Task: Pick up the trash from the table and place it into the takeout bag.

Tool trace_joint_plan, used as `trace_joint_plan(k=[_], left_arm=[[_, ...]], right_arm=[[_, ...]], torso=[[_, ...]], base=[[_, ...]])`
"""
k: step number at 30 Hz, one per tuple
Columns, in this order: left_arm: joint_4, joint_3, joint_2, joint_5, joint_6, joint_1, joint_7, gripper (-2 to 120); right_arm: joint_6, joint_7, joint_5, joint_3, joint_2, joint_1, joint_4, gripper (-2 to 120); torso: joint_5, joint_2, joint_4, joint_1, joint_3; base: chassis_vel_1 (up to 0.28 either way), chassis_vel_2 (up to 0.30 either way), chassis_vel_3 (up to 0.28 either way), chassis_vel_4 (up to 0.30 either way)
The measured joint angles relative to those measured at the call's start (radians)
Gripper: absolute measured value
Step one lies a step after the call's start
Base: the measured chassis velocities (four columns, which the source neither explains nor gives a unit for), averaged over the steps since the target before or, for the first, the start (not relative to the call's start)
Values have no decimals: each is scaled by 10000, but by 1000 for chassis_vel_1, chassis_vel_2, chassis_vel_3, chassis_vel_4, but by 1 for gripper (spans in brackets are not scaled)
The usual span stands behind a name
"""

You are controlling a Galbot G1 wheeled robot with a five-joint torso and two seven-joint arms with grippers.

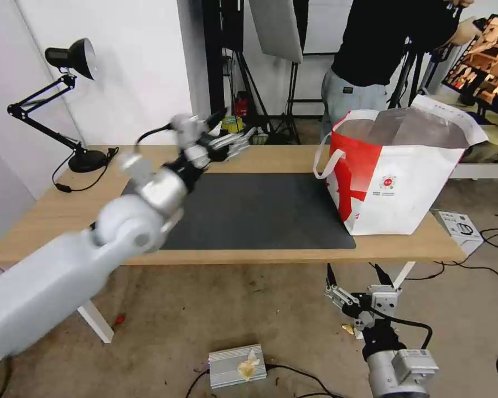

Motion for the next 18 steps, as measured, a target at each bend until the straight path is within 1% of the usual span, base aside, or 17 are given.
trace_joint_plan(k=[1,2,3,4,5,6,7,8,9,11,13,14,16,18], left_arm=[[0,0,0,0,0,0,0,100],[-454,-884,264,106,-112,1082,18,100],[-569,-1097,330,154,-171,1382,22,100],[-569,-1097,330,154,-171,1382,22,100],[-897,-1730,465,340,-349,2294,31,100],[-1096,-2140,470,470,-416,2831,36,100],[-1230,-2424,445,550,-440,3183,37,100],[-1456,-2877,342,686,-461,3756,36,100],[-1456,-2877,342,686,-461,3756,36,100],[-1773,-3634,12,1056,-472,4749,29,100],[-1936,-4054,-309,1494,-486,5358,-20,100],[-1936,-4054,-309,1494,-486,5358,-20,100],[-2025,-4176,-759,2262,-506,5720,-319,100],[-2042,-4085,-1185,3026,-516,5868,-561,100]], right_arm=[[0,0,0,0,0,0,0,100],[0,0,-1,0,0,0,0,100],[0,0,0,0,0,0,0,100],[0,0,0,0,0,0,0,100],[0,0,0,0,0,0,0,100],[0,0,0,0,0,0,0,100],[0,0,0,0,0,0,0,100],[0,1,0,0,0,0,0,100],[0,1,0,0,0,0,0,100],[0,1,0,0,0,0,0,100],[0,0,0,0,0,-1,0,100],[0,0,0,0,0,-1,0,100],[0,0,0,0,0,0,0,100],[0,0,0,0,0,0,0,100]], torso=[[0,0,0,0,0],[-1,0,-1,0,0],[0,0,0,0,0],[0,0,0,0,0],[-1,0,-1,1,0],[-1,0,-2,1,0],[0,0,-3,1,1],[3,0,-4,1,1],[3,0,-4,1,1],[2,1,-4,1,1],[3,0,-2,1,1],[3,0,-2,1,1],[2,0,-3,1,1],[3,0,-5,2,2]], base=[[0,0,0,0],[0,0,0,0],[0,0,0,0],[0,0,0,0],[0,0,0,0],[0,0,0,0],[0,0,0,0],[0,0,0,0],[0,0,0,0],[0,0,0,0],[0,0,0,0],[0,0,0,0],[0,0,0,0],[0,0,0,0]])
